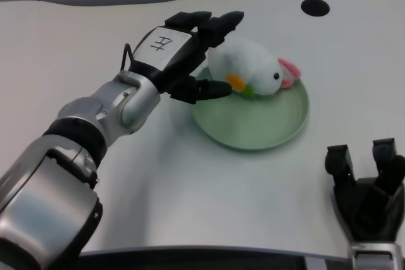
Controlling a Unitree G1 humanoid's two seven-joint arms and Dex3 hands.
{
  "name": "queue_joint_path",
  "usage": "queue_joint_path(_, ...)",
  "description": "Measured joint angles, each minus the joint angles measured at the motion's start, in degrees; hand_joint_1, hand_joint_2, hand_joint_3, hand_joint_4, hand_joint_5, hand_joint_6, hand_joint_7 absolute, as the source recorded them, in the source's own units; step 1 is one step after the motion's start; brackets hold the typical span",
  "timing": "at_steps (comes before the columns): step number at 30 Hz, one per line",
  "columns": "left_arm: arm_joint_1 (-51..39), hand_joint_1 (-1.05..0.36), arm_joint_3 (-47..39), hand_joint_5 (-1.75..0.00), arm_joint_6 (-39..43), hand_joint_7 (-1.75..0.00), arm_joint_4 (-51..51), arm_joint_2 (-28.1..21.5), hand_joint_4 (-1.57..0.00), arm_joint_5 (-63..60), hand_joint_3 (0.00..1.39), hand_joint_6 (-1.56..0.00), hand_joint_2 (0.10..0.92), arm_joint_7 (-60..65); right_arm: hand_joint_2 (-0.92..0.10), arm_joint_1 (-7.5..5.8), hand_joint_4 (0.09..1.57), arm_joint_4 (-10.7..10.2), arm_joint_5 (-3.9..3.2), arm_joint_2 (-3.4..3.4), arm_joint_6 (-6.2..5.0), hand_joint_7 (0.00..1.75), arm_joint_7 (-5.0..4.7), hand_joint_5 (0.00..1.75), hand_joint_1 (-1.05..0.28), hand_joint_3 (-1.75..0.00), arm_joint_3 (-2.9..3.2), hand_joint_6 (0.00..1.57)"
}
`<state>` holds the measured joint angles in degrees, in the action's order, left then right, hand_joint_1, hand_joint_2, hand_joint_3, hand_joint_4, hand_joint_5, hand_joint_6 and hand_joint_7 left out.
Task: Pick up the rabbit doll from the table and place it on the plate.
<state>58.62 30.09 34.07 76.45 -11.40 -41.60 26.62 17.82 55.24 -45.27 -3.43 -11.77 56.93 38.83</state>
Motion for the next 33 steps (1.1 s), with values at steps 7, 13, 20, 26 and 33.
queue_joint_path(7,-6.0,-1.04,-13.7,-0.04,10.7,-0.01,-1.8,-0.8,-0.12,17.8,0.58,-0.13,0.921,-14.9,-0.92,0.59,0.75,1.2,0.12,0.24,0.00,1.75,-0.03,1.75,-0.51,-0.15,-0.22,0.58)
queue_joint_path(13,-12.8,-1.00,-27.1,-0.03,13.4,0.00,-4.6,0.4,-0.11,37.3,0.64,-0.05,0.921,-39.8,-0.92,1.18,0.74,2.5,0.23,0.88,0.10,1.74,0.17,1.75,-0.50,-0.16,-0.38,0.57)
queue_joint_path(20,-21.6,-1.04,-39.5,-0.02,8.6,0.00,-7.5,2.7,-0.10,55.6,0.64,0.00,0.921,-65.4,-0.92,1.85,0.74,4.3,0.26,1.43,0.12,1.74,0.94,1.75,-0.51,-0.18,-0.36,0.57)
queue_joint_path(26,-27.8,-1.05,-48.4,0.00,-2.9,0.00,-12.9,6.9,0.00,68.9,0.66,0.00,0.921,-79.2,-0.92,2.09,0.75,4.9,0.52,1.64,0.21,1.72,0.98,1.75,-0.50,-0.15,-0.39,0.59)
queue_joint_path(33,-34.6,-1.05,-52.0,0.00,-10.9,0.00,-17.8,9.3,0.00,73.1,0.58,0.00,0.921,-83.6,-0.92,2.32,0.76,5.3,0.93,1.88,0.59,1.71,0.39,1.75,-0.50,-0.16,-0.51,0.61)
